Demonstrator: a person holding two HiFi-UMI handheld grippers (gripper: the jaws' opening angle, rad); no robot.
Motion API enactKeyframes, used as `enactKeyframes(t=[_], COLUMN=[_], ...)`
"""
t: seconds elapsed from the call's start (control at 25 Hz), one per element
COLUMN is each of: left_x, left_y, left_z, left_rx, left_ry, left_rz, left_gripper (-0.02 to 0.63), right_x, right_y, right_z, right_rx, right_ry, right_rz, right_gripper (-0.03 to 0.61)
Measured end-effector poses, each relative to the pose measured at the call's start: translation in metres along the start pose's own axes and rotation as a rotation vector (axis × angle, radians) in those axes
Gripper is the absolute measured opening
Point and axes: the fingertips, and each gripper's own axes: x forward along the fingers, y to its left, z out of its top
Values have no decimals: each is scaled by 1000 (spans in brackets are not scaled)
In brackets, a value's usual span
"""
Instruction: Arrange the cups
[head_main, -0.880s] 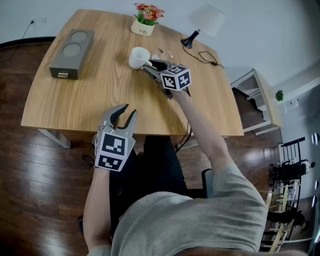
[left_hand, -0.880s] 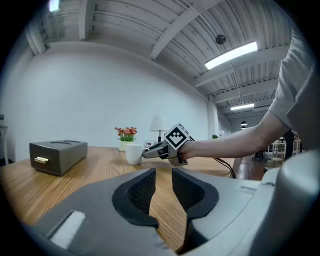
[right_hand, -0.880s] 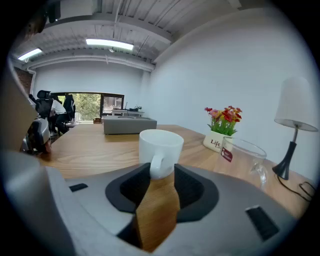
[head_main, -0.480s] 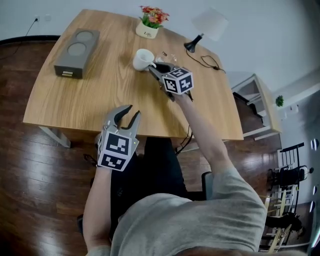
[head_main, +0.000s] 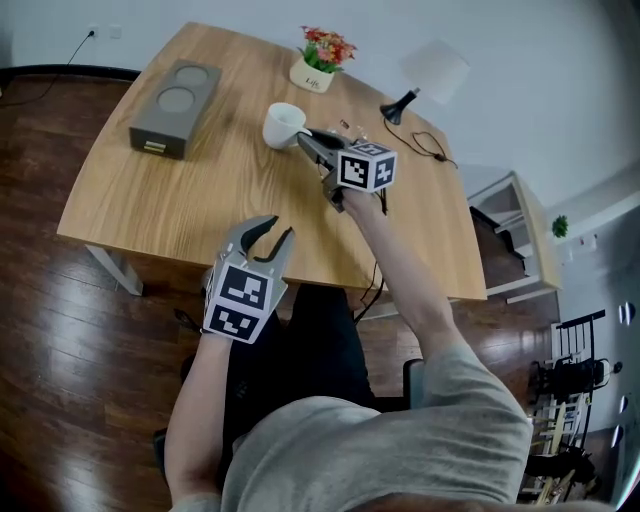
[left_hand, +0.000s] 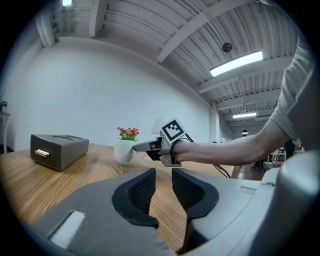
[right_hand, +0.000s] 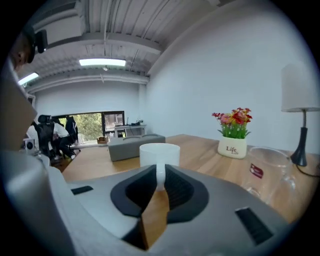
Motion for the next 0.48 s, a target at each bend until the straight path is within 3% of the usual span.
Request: enactKeyframes(t=[0.28, 0.48], left_x=[0, -2], left_y=[1, 5], left_z=[1, 7], left_rx=[-25, -77], left_ry=[-13, -47], left_rz=[-5, -10], left_gripper=[97, 97], right_x=[71, 138], right_y=[42, 67], right_z=[78, 111], right_rx=[-1, -50], right_ry=[-129, -132], right_rz=[133, 156], right_gripper=[66, 66])
